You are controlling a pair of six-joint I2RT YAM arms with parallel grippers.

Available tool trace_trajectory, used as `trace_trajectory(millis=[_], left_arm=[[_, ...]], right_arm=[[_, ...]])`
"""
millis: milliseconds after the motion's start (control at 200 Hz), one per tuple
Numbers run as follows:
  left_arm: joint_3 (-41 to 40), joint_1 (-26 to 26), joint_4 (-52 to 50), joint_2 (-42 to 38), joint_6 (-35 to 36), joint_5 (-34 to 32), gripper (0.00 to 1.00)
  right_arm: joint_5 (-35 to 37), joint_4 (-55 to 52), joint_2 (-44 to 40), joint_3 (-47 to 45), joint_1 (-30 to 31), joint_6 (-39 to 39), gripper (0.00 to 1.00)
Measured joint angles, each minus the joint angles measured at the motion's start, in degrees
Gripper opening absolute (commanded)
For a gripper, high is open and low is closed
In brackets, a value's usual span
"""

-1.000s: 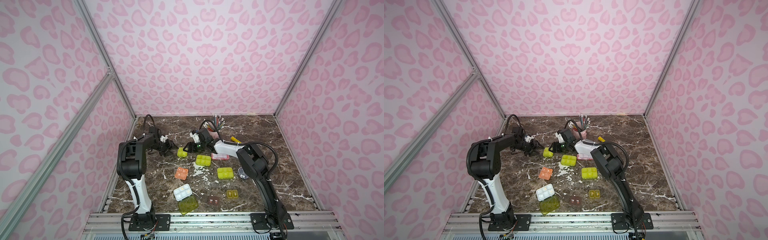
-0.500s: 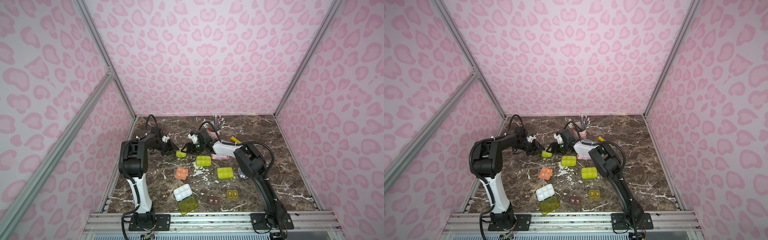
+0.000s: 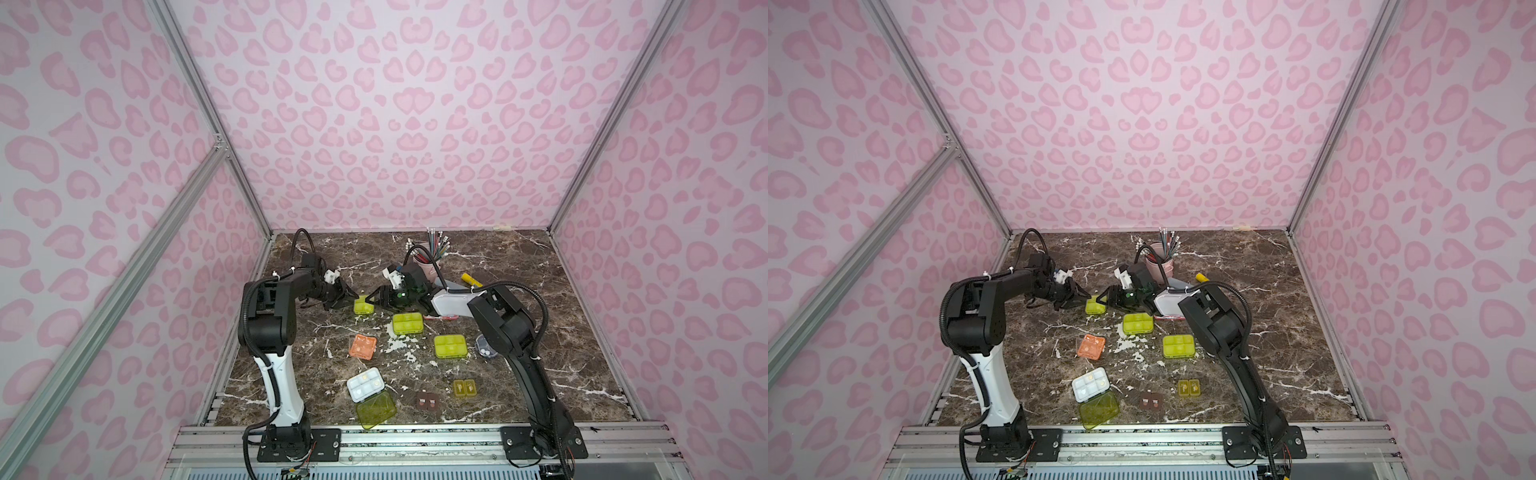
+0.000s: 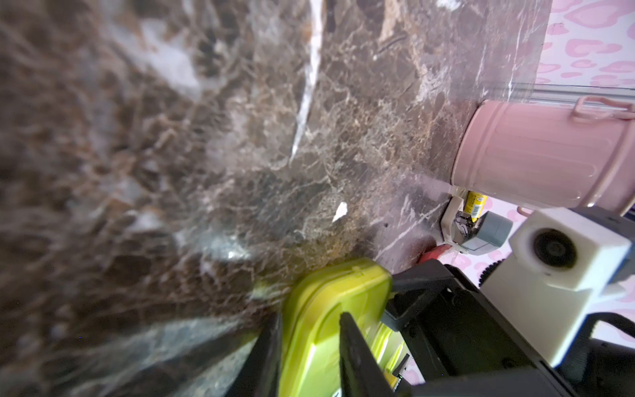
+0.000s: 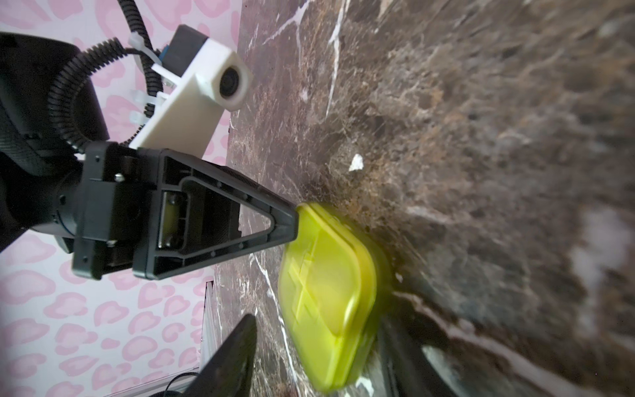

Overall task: Close pillboxes
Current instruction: Pick up the pillbox at the center of the board.

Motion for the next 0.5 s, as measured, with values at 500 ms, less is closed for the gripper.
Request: trace_trajectory(millis=[500], left_arm=[[-1.29,-0.94,1.62,1.01,-1.90,5.35,0.28]], right_arm=[[-6.03,0.79,-0.57,0.31,1.55,0.44,0.50]])
